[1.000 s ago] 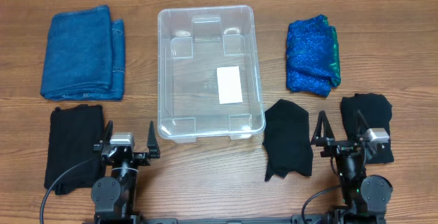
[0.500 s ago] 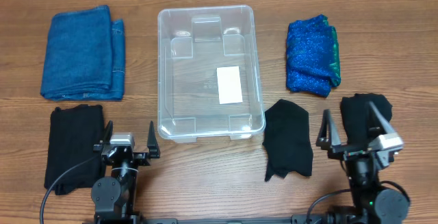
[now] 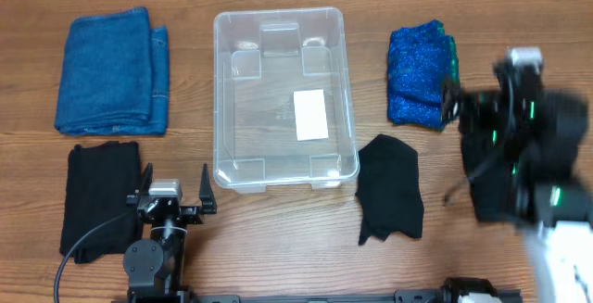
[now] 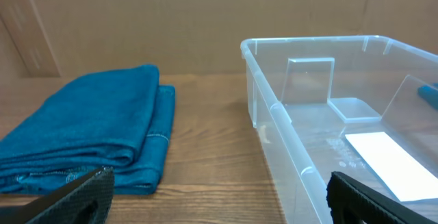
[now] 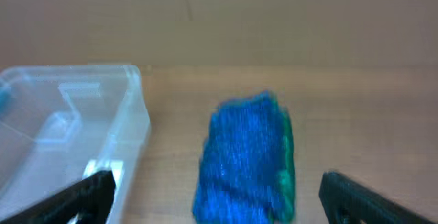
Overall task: Pack container
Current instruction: 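Move the right gripper over the sparkly blue cloth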
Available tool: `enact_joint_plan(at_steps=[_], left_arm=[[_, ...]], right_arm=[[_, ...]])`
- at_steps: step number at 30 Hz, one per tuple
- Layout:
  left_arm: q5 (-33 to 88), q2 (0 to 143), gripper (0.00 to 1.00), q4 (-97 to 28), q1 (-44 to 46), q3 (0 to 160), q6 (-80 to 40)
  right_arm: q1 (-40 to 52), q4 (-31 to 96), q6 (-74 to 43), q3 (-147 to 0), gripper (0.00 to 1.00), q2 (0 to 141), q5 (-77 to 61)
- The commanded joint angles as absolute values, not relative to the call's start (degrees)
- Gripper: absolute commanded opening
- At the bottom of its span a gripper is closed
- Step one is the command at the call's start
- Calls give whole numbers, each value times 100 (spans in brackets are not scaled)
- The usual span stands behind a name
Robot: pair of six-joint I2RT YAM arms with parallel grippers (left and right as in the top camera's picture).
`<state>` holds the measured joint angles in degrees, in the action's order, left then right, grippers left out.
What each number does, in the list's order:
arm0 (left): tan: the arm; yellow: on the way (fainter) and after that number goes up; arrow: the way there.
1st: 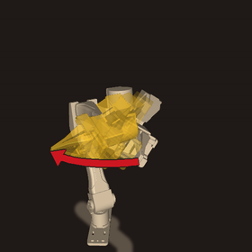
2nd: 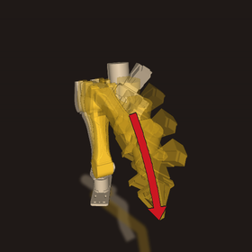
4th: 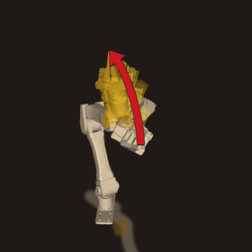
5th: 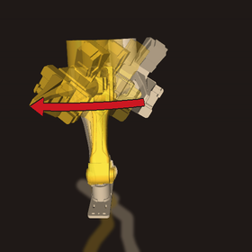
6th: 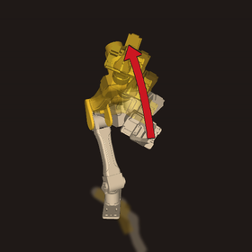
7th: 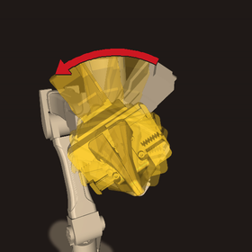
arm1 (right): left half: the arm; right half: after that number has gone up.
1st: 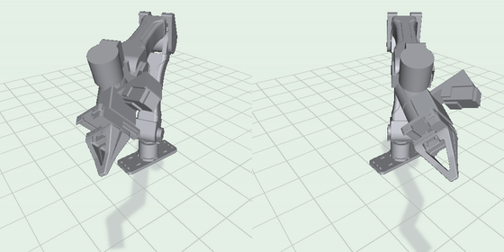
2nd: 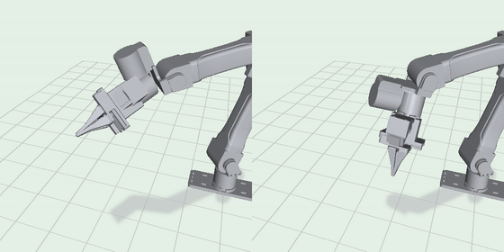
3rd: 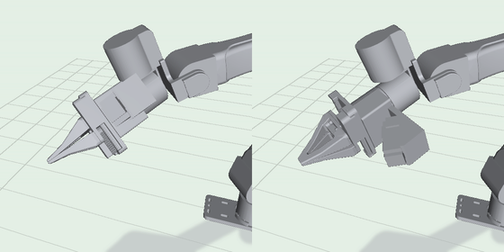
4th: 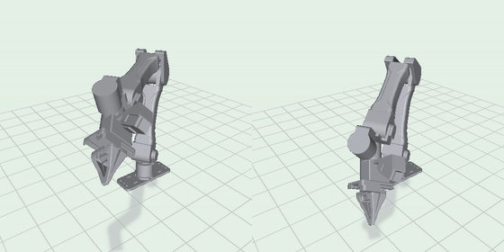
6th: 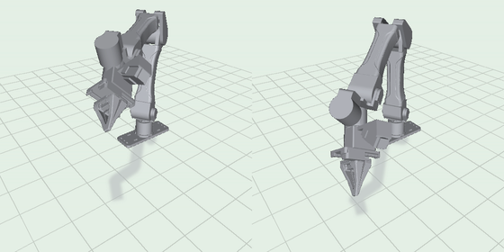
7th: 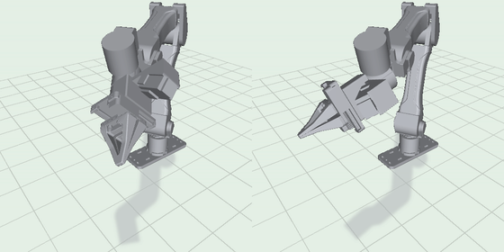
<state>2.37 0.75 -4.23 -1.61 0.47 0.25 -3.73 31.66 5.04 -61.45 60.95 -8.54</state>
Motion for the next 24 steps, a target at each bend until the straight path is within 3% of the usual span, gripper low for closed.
enact_joint_plan(at_steps=[1, 6, 15, 24], left_arm=[[237, 36, 100, -425, -196, 27, 132], [237, 36, 100, -425, -196, 27, 132], [237, 36, 100, -425, -196, 27, 132], [237, 36, 100, -425, -196, 27, 132]], right_arm=[[-556, 4351, 928, -7867, 100, 7566, -779], [-604, 5343, 919, -9325, 100, 9098, -777], [-937, 4637, 1330, -9345, 100, 10130, -624], [-1765, 4405, 1354, -9345, 100, 10958, -2709]])
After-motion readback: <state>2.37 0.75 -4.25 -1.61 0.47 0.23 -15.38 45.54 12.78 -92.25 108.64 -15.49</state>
